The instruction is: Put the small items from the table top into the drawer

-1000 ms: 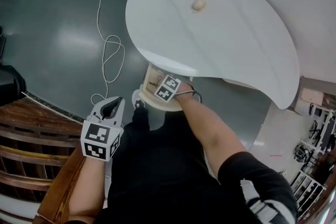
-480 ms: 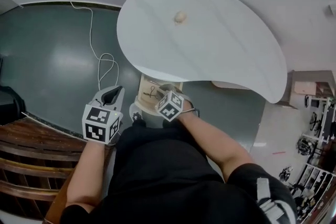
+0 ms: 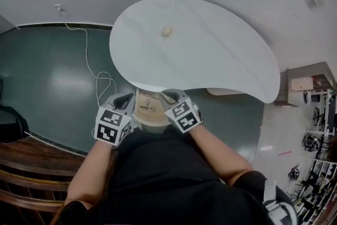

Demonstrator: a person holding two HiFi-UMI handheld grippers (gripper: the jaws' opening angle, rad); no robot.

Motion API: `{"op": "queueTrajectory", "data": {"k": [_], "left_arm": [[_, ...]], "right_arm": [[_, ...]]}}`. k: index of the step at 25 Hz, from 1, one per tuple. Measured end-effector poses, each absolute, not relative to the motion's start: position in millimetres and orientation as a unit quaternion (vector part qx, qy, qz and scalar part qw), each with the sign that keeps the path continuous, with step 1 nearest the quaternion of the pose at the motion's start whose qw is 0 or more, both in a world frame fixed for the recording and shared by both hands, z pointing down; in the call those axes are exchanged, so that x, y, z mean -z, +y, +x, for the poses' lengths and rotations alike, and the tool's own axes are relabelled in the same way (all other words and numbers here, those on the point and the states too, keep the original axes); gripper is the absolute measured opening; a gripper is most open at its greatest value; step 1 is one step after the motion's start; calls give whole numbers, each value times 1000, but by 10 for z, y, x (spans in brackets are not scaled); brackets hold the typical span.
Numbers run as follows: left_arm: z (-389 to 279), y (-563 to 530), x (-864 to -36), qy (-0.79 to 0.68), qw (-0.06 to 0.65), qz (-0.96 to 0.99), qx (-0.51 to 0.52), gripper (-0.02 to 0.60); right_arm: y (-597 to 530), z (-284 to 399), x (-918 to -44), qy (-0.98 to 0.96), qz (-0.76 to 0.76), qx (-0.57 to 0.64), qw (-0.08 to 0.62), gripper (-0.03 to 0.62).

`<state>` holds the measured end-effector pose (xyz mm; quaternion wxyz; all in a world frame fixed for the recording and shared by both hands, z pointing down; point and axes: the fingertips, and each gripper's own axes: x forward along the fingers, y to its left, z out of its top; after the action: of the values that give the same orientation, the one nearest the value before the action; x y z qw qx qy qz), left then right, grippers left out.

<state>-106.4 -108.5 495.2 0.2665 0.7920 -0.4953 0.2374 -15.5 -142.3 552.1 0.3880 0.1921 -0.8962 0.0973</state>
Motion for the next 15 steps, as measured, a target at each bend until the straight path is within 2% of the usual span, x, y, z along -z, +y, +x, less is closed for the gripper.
{"op": "queueTrajectory", "data": {"k": [6,15], "left_arm": [[-931,-1222,-4879,-488,259,799,-238,16],[-898,-1203,-4831,-527,267,774,-228,17]], "right_arm": [[-1796,47,-5226,-904,235,-109,340,43],[-2675,250,-5264,-897,251,-63,358,41]]}}
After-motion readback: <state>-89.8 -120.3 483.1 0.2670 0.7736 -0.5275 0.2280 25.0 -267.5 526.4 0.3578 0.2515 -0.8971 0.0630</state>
